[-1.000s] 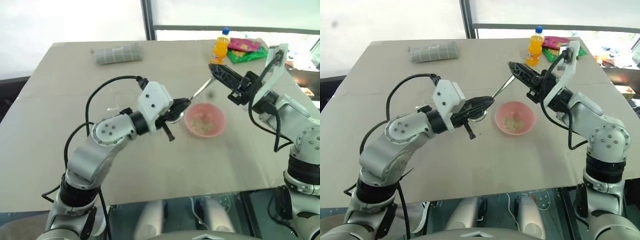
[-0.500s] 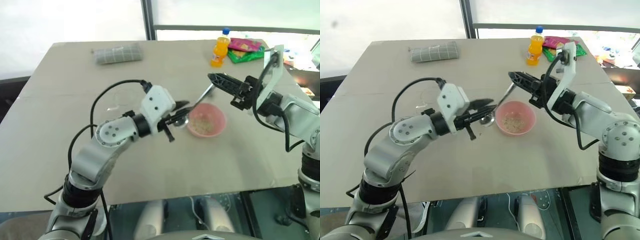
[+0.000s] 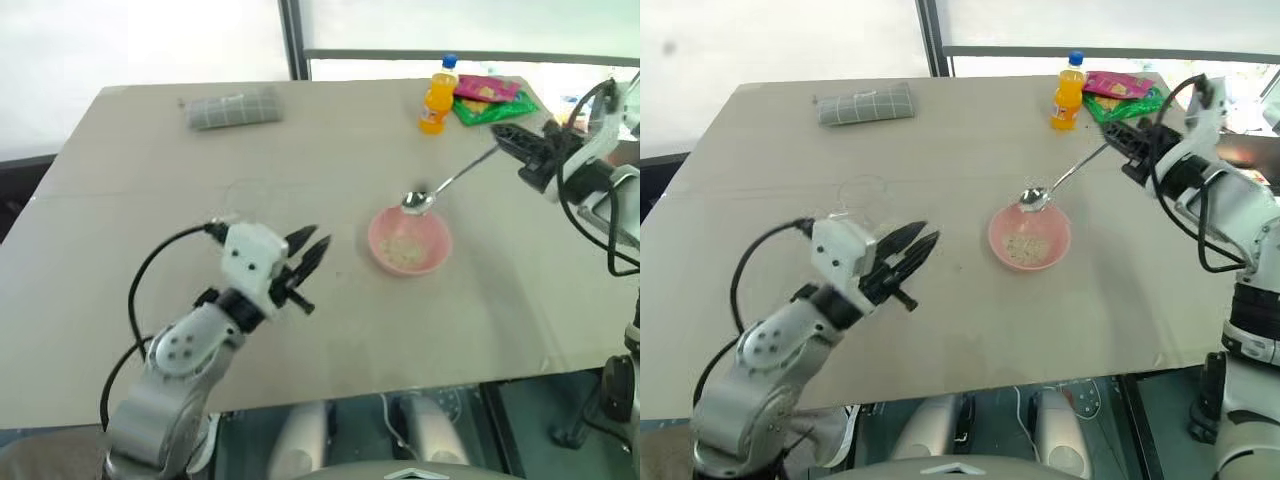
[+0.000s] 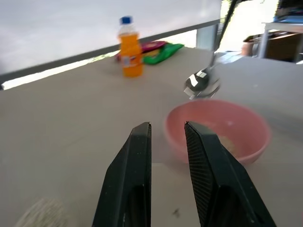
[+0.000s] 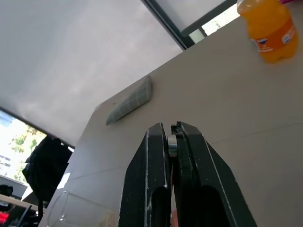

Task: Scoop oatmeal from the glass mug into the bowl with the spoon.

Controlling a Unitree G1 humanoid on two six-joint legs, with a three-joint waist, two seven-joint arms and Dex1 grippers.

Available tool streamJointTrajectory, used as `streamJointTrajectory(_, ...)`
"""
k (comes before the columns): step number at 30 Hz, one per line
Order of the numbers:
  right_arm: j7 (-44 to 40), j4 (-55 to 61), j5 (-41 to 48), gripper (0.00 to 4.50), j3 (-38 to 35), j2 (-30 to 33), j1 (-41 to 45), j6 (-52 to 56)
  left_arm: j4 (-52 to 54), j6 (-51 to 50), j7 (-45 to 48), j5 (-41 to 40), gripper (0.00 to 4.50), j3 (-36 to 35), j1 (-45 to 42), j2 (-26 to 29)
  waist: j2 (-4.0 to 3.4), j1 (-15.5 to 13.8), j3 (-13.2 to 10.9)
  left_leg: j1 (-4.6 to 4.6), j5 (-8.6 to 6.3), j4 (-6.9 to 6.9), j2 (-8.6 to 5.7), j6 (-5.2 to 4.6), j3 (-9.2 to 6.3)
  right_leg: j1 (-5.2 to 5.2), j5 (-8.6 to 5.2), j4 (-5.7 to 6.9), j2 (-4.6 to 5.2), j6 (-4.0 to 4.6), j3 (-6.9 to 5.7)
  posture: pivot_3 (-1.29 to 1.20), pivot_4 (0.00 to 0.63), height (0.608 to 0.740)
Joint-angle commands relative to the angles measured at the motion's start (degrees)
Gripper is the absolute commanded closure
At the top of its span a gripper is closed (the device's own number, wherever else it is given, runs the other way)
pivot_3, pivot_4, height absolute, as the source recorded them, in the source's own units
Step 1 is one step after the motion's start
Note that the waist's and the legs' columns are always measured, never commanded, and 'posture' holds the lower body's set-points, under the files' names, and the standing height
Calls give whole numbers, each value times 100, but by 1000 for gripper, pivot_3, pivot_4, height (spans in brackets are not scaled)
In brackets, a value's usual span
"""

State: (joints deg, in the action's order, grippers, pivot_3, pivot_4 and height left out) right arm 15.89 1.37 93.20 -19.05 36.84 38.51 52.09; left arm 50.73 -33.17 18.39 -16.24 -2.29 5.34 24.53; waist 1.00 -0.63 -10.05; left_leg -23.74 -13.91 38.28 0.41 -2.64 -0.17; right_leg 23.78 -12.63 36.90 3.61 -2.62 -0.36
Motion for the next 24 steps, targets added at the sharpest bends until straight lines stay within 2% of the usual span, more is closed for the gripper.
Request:
streamJointTrajectory(1,149,14,-38,4500,-208,-148,163,-212,208,779,-704,938,3389,-200,731,-267,-4,12,1,3,0,0,2,0,4,0,0,0,0,0,4,0,150,740)
streamJointTrajectory(4,225,-74,-257,4500,-239,-262,197,-338,66,1155,-1074,1333,3389,-165,1347,-618,-4,-2,1,1,0,1,4,0,6,0,-3,0,2,6,6,0,150,740)
streamJointTrajectory(7,344,-125,-317,4500,-328,-420,282,-485,-351,1491,-1261,1487,3389,-471,1490,-837,-5,-28,1,-2,-1,2,2,-1,7,0,-10,-2,8,18,5,0,150,740)
streamJointTrajectory(11,532,-186,-347,4500,-420,-568,343,-592,-1203,1973,-1307,1491,3389,-1137,1171,-765,-8,-17,0,-1,0,1,3,-2,1,1,-10,0,4,18,-1,0,150,740)
streamJointTrajectory(15,616,-222,-441,4500,-478,-666,347,-646,-1765,2329,-1204,1412,3389,-1420,830,-706,-8,-4,0,-2,0,2,3,-1,5,1,3,0,2,-4,1,0,150,740)
streamJointTrajectory(24,621,-64,-616,4500,-556,-790,294,-732,-2560,2564,-803,1296,3389,-1220,49,-578,-8,-4,0,-3,-2,1,2,-4,10,1,4,-2,6,-5,5,0,150,740)
